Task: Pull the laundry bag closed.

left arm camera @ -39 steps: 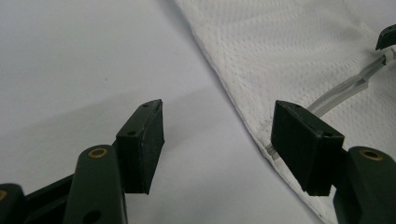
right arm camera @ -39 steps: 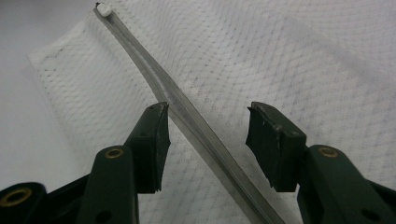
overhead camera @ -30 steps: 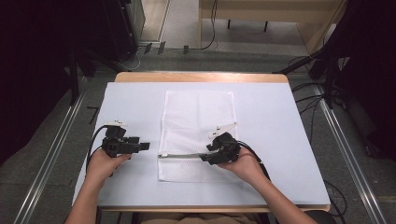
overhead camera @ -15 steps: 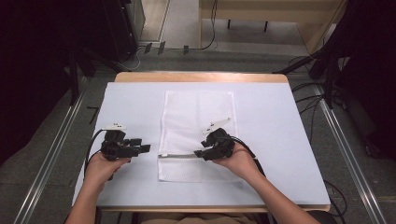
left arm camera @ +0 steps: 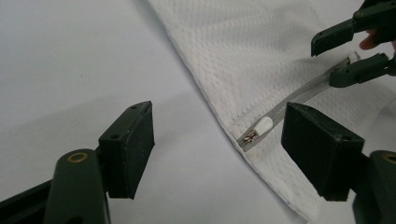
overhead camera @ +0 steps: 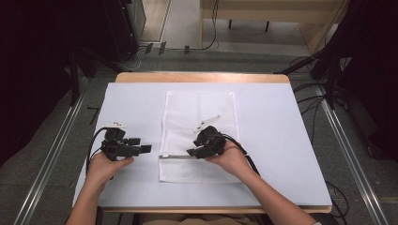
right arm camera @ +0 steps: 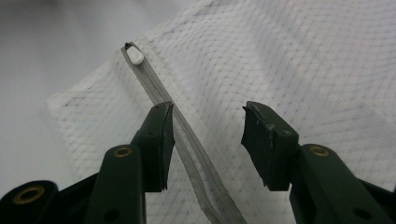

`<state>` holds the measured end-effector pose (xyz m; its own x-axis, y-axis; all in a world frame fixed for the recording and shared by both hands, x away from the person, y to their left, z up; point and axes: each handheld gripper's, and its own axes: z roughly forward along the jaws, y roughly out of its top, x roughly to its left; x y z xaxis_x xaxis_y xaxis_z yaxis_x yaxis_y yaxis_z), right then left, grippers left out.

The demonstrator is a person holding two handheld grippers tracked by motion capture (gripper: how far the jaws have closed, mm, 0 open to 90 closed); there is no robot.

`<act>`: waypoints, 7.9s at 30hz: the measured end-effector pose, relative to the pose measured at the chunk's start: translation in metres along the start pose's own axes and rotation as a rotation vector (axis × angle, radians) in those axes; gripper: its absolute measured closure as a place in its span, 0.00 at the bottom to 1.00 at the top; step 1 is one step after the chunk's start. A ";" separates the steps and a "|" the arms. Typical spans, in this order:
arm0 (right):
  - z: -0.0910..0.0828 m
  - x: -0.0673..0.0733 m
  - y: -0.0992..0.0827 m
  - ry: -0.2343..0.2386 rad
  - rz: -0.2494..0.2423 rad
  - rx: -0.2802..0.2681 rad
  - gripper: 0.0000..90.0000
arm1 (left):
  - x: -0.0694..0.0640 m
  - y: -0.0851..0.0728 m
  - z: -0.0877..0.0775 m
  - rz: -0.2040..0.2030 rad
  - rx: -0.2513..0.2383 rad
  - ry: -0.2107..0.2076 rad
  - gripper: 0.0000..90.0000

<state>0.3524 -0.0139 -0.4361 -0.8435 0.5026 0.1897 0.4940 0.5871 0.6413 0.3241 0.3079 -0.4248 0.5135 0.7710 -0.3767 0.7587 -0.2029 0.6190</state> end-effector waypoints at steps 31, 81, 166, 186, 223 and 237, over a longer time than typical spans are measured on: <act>0.052 0.033 0.020 0.120 0.028 0.031 0.80 | 0.003 -0.001 -0.002 0.031 0.000 0.018 0.48; 0.071 0.045 0.043 0.131 -0.026 0.027 0.97 | -0.002 -0.005 0.003 0.054 0.023 -0.009 0.47; 0.051 0.032 0.042 0.153 -0.034 -0.020 0.98 | -0.012 0.000 0.036 0.151 0.226 -0.127 0.98; 0.049 0.025 0.034 0.154 -0.030 -0.021 0.98 | -0.015 -0.001 0.035 0.143 0.225 -0.128 0.98; 0.022 0.003 0.015 0.151 -0.014 -0.008 0.98 | -0.020 -0.001 0.031 0.149 0.220 -0.152 0.98; 0.014 -0.008 0.004 0.152 0.023 -0.012 0.98 | -0.020 -0.001 0.031 0.149 0.225 -0.154 0.98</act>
<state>0.3638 -0.0067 -0.4454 -0.8544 0.4134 0.3148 0.5122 0.5681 0.6441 0.3255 0.2740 -0.4390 0.6678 0.6253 -0.4038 0.7310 -0.4487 0.5141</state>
